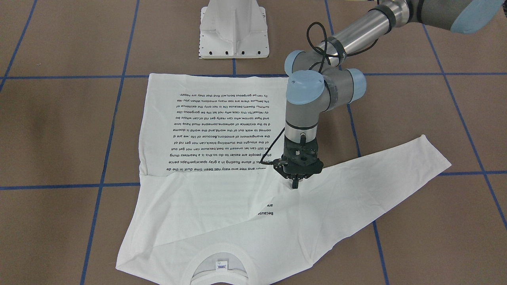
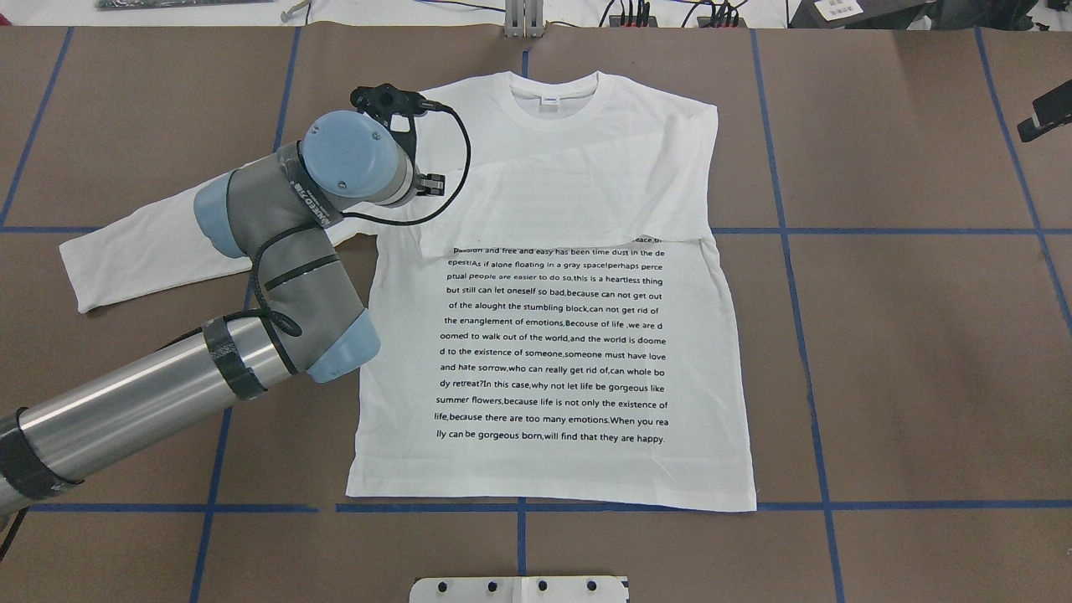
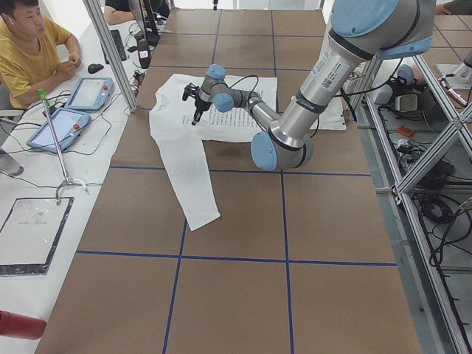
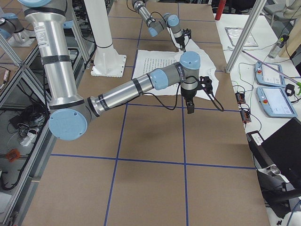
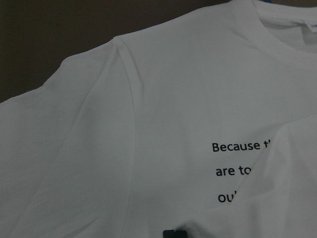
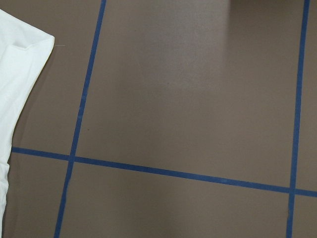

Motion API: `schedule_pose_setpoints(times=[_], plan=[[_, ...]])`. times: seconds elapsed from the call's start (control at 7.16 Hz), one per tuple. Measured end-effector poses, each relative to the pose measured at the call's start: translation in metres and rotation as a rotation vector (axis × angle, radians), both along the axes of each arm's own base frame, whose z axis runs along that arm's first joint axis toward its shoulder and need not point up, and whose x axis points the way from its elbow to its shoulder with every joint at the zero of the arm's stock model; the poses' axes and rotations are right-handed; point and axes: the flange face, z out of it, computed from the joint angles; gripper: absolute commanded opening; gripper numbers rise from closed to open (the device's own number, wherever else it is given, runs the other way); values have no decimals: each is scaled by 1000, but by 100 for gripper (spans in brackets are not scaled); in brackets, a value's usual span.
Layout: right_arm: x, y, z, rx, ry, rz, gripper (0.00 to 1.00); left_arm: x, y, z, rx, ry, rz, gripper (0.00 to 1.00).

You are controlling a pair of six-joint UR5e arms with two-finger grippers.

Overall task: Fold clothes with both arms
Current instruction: 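Move the left gripper out to the cuff of the other sleeve, then lower the left gripper and grasp the sleeve cuff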

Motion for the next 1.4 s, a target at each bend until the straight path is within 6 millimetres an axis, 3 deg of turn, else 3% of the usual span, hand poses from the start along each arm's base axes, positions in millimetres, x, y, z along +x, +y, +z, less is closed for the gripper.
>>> schedule_pose_setpoints(times=[0.14, 0.28, 0.56, 0.7, 0.84, 1.12, 1.4], plan=[[-1, 0, 0, 0, 0, -2, 100, -15, -11, 9, 18, -28, 4, 37], [-2, 0, 1, -1, 0, -3, 100, -24, -18, 16, 28, -46, 8, 99], [-2, 0, 2, -4, 1, -5, 100, -37, -21, 34, 85, -51, 38, 100], [-2, 0, 3, -5, 1, -5, 100, -54, -24, 50, 140, -40, 70, 100], [-2, 0, 3, -5, 1, -5, 100, -85, -28, 79, 202, -23, 133, 100], [-2, 2, 5, -9, 1, -5, 100, -174, -14, 167, 314, 31, 260, 100], [-1, 5, 9, -14, 2, -5, 100, -243, 40, 263, 366, 68, 298, 100]])
